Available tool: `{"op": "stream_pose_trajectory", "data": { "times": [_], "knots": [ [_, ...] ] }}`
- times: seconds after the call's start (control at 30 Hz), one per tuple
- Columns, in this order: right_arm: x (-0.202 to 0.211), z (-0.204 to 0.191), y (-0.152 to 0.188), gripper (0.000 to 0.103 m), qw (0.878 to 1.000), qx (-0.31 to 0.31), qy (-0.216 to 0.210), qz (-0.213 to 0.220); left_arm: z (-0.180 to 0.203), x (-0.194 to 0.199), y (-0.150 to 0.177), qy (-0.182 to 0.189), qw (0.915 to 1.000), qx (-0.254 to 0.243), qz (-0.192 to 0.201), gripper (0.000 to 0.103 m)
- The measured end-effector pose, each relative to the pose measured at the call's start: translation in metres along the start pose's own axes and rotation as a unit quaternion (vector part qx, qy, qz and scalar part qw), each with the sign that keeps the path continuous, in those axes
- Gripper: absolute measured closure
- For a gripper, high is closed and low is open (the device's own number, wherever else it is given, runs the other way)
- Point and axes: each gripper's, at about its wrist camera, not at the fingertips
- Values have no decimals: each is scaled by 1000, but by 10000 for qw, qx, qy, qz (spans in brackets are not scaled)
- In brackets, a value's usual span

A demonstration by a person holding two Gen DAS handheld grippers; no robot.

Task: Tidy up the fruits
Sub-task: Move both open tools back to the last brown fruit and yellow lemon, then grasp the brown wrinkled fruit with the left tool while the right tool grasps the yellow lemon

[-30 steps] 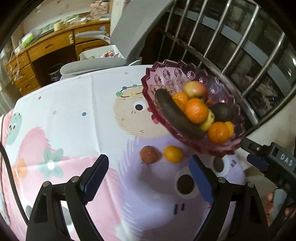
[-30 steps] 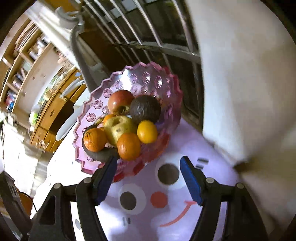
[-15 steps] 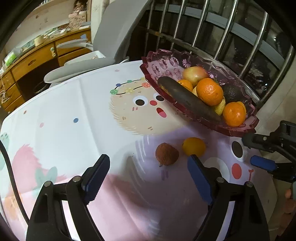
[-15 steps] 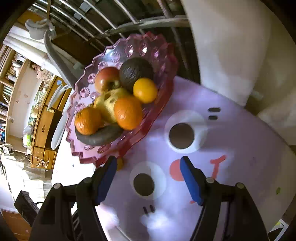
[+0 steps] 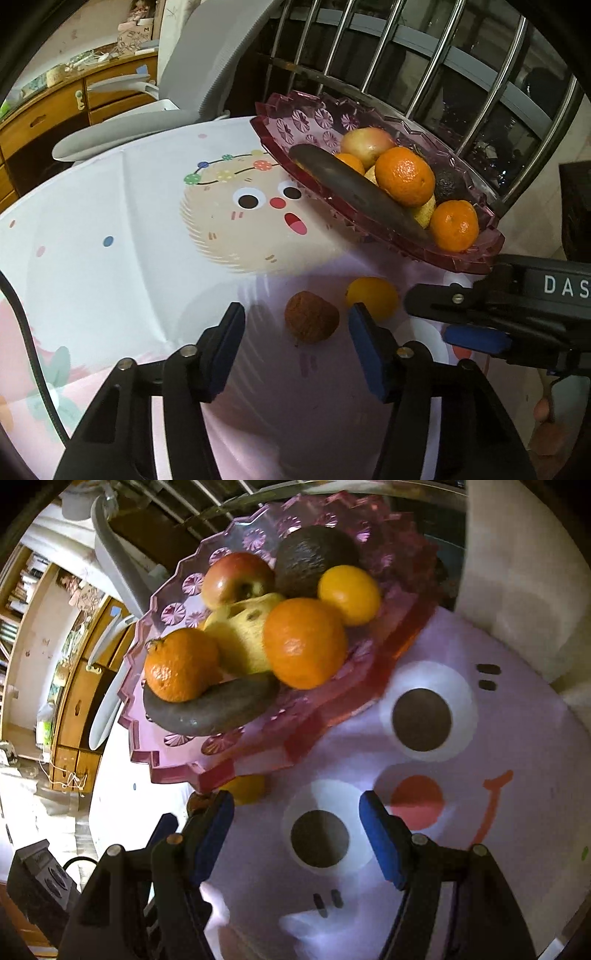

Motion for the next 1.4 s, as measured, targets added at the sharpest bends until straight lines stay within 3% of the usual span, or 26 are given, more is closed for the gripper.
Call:
{"op": "stream_pose_trajectory", "data": {
  "times": [0.13, 0.3, 0.4, 0.63, 0.8, 0.93, 1.4],
  "knots": [
    [-6, -7, -4, 32, 9999, 97, -35, -52, 0, -5, 1, 57, 9999, 21, -89, 52],
    [-14, -13, -11, 32, 9998, 175, -83, -109, -3, -9, 1, 280, 9992, 195, -193, 64],
    [-17, -17, -14, 36, 9997, 212, -74, -124, -3, -10, 2, 344, 9989, 229, -204, 71],
    [-27, -26, -19, 51, 9993, 264, -157, -197, -4, -9, 4, 415, 9987, 212, -220, 73],
    [-29, -33, -21, 56, 9991, 365, -118, -203, -7, -7, 3, 351, 9989, 248, -202, 74],
    [-31, -40, -22, 68, 9987, 459, -123, -194, -14, -3, 3, 268, 9991, 295, -164, 74],
    [-31, -48, -12, 69, 9970, 523, -410, -400, -47, 19, -4, -338, 9969, 699, 82, 74]
  ]
}}
Point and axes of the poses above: each gripper's, at about its wrist camera, not at the fingertips, and x roughly against the way its jaws point, z to its right, y to its underside, and after that the axes turned 15 degrees about x, right-handed
